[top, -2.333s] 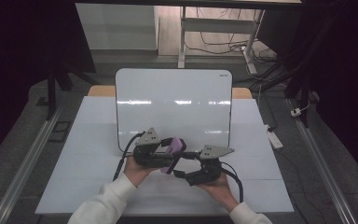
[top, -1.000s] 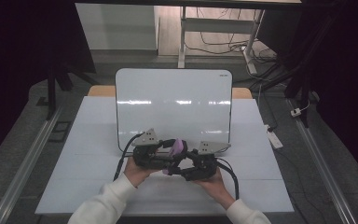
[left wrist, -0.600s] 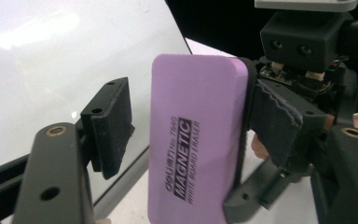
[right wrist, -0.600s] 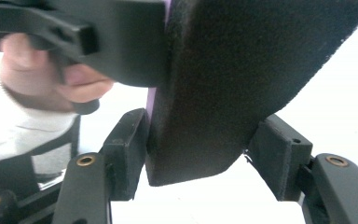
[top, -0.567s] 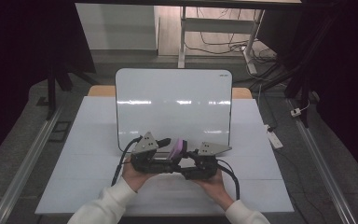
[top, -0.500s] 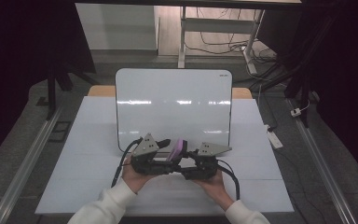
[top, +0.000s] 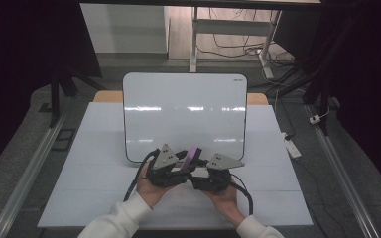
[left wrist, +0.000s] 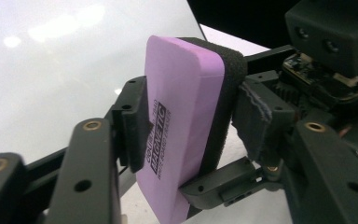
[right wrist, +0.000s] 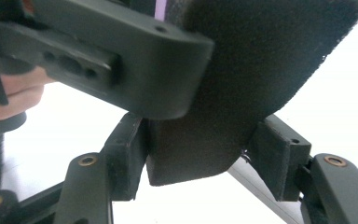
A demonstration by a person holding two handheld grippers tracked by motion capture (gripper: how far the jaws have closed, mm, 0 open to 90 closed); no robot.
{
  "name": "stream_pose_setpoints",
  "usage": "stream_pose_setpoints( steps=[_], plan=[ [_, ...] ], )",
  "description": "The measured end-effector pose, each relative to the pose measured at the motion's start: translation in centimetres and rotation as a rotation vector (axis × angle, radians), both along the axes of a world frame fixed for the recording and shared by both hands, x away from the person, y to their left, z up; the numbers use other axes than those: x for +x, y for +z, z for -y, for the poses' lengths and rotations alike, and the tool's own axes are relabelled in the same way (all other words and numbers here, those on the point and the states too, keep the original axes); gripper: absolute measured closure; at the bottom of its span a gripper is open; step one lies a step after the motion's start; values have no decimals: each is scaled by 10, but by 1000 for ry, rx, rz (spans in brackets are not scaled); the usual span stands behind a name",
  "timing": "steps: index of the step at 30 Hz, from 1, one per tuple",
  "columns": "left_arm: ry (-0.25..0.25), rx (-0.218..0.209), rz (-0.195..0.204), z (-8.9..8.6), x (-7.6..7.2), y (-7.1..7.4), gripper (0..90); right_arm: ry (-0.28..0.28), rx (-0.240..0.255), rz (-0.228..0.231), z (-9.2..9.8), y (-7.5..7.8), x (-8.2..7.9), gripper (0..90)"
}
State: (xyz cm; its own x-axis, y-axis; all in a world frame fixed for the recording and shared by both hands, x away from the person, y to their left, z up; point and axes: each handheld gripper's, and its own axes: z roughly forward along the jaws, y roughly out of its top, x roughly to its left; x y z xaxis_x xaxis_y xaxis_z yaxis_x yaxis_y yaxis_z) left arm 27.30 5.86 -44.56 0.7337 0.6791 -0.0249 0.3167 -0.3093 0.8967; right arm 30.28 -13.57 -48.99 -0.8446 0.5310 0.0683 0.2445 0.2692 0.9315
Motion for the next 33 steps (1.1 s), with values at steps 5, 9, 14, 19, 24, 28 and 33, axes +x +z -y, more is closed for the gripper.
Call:
stream_pose_setpoints(
  steps=[5, 9, 14, 19, 24, 28, 33],
  plan=[
    [31, 42, 27, 7, -2, -2, 579, -59, -28, 6, -2, -1, -2, 398],
    [37, 43, 22, 5, -1, -1, 606, -67, -35, 7, -3, -2, -2, 397],
    [46, 37, 21, 4, -1, -1, 627, -65, -36, 9, -3, -1, -1, 389],
    [53, 16, 24, 0, -1, 2, 642, -50, -25, 2, -2, 1, 0, 345],
    [81, -20, 17, -16, 4, 10, 648, -25, 15, 1, 3, 7, 0, 278],
    [122, -43, 31, -33, 7, 19, 649, -13, 32, 8, 9, 11, -1, 268],
    [181, -84, 30, -58, 12, 31, 649, -26, 24, 4, 25, 11, 0, 271]
  ],
)
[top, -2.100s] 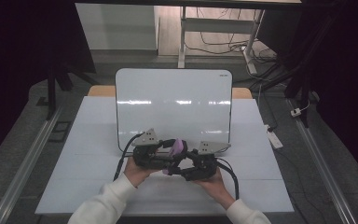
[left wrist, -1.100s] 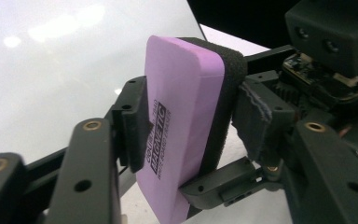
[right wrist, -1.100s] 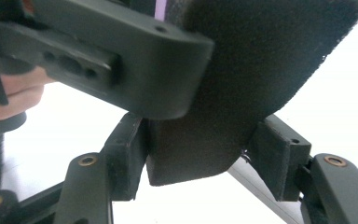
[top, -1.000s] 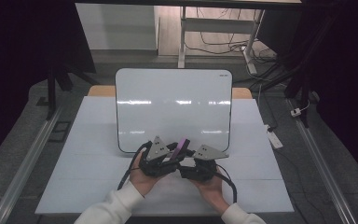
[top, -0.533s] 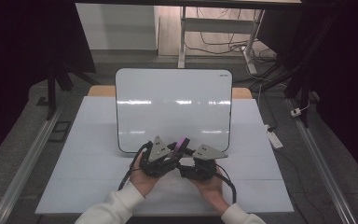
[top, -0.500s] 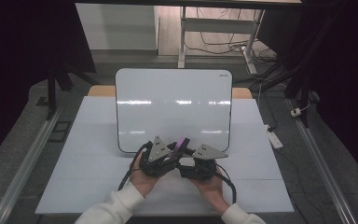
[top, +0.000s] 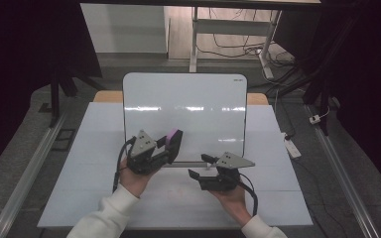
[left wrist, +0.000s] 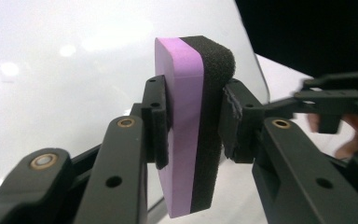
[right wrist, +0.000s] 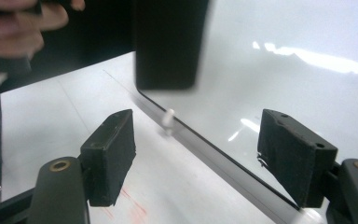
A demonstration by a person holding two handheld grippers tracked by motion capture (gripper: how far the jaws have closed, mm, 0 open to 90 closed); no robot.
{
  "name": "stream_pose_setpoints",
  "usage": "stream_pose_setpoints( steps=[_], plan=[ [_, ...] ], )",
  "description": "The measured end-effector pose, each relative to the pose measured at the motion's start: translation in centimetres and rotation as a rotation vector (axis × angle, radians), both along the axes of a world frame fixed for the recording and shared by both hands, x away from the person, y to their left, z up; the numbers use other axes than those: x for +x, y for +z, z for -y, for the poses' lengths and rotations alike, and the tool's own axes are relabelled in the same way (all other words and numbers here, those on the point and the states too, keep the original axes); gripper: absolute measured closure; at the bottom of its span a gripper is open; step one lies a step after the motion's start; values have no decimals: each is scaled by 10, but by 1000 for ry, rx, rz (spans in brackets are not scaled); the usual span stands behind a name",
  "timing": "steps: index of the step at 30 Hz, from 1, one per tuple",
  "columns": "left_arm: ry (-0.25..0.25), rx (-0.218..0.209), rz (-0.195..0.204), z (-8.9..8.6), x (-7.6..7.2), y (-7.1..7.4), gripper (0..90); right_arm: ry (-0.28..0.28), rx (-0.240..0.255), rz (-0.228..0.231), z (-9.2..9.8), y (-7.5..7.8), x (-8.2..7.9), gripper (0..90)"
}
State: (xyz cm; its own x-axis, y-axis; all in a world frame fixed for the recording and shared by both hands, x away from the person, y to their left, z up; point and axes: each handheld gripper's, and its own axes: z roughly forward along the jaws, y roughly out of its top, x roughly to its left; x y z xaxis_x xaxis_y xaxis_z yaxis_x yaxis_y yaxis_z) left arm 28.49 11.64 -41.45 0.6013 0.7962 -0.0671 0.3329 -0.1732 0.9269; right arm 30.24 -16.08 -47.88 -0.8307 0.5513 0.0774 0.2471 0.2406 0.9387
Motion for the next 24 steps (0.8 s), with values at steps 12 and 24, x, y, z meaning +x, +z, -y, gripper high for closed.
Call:
stream_pose_setpoints(
  steps=[12, 24],
  plan=[
    [49, -43, -25, -33, 2, 13, 648, -74, -52, 11, 47, -7, 7, 283],
    [82, -43, -67, -52, 4, 12, 648, -129, -67, 15, 72, -10, 8, 284]
  ],
)
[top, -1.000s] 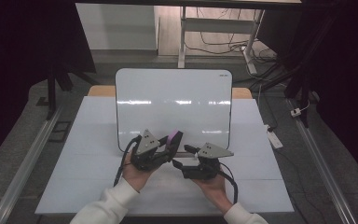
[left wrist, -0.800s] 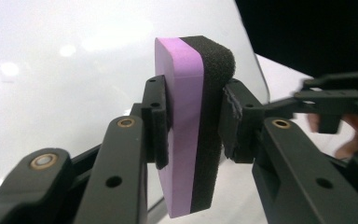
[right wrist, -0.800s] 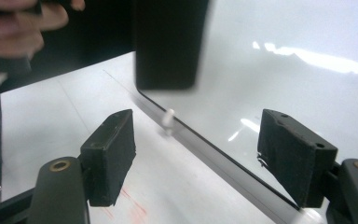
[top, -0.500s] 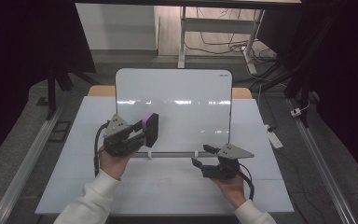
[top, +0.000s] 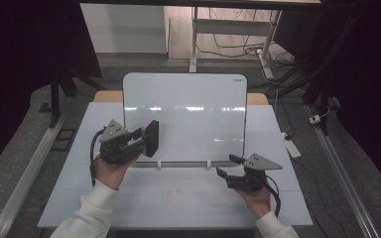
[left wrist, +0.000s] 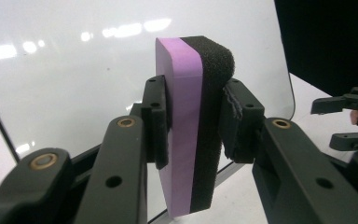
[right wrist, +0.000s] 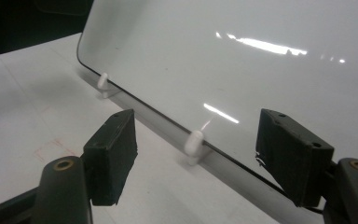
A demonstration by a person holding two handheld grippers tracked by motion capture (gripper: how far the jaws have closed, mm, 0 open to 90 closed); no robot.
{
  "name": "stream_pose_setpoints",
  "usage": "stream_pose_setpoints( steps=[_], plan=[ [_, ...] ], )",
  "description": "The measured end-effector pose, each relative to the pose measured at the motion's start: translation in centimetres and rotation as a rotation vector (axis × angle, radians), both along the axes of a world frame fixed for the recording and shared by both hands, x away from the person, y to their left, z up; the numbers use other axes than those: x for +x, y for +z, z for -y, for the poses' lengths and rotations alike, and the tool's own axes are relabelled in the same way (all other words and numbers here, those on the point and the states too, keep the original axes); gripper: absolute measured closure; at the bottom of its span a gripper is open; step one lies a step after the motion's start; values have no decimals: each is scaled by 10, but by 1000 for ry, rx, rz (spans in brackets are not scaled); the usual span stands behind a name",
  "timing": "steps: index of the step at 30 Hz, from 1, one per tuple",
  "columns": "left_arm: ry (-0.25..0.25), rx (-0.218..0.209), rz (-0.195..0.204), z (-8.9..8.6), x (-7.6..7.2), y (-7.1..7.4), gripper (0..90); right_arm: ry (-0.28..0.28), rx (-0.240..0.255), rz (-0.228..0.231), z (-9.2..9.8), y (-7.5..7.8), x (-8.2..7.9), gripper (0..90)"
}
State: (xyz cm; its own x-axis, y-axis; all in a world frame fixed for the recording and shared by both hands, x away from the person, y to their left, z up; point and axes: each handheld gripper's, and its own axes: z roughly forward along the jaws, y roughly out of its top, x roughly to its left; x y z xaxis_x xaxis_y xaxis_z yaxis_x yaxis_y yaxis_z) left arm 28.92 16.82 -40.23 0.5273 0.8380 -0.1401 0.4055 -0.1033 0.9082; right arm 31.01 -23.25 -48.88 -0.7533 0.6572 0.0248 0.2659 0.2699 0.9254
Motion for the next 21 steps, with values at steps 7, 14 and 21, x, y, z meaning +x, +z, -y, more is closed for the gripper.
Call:
stream_pose_setpoints(
  steps=[7, 14, 21],
  plan=[
    [17, 0, -12, -9, 2, -1, 647, -30, 3, -2, 14, -2, 0, 284],
    [33, 4, -27, -15, 4, -1, 648, -53, -2, -2, 23, -3, -1, 285],
    [40, 35, -79, -18, 7, -8, 647, -63, -5, -1, 28, -3, -2, 284]
  ],
)
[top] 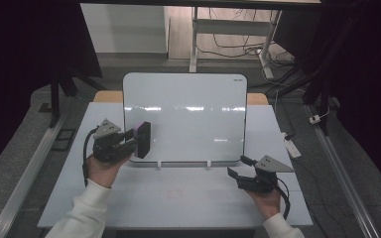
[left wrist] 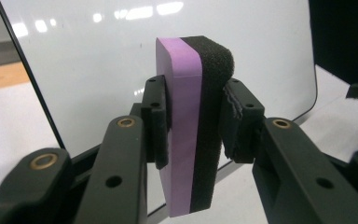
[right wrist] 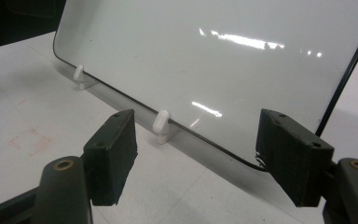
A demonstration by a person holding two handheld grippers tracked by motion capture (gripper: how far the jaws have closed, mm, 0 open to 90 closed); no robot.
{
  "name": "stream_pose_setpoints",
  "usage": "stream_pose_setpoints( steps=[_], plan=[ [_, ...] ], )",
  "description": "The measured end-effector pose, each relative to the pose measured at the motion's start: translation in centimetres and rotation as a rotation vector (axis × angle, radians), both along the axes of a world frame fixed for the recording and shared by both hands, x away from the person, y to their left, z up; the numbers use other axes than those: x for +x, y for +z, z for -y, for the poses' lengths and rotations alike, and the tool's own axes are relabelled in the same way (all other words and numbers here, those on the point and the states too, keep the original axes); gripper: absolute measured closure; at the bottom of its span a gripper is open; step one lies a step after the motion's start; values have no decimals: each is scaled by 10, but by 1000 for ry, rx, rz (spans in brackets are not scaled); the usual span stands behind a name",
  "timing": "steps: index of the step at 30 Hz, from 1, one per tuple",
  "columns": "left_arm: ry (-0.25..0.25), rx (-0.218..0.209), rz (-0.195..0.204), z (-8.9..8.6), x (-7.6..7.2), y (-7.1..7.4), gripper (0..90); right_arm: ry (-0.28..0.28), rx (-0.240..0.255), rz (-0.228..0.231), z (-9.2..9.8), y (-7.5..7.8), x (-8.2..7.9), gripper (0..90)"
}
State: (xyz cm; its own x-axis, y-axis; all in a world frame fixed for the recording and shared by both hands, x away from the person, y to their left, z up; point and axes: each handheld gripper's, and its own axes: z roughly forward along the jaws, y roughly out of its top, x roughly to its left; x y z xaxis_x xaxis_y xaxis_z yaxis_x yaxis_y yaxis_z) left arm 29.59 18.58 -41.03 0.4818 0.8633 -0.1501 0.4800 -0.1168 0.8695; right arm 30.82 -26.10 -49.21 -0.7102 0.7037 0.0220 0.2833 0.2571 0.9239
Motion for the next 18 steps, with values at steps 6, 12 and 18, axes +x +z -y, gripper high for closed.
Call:
stream_pose_setpoints(
  steps=[6, 12, 18],
  plan=[
    [34, 39, -43, 0, 6, -8, 647, -1, 2, 2, 2, 0, -1, 284],
    [81, 85, -98, -1, 14, -17, 646, -5, 1, 3, 3, 0, -1, 284],
    [104, 83, -170, -8, 23, -32, 647, -4, -11, 12, 2, 0, -1, 284]
  ],
)
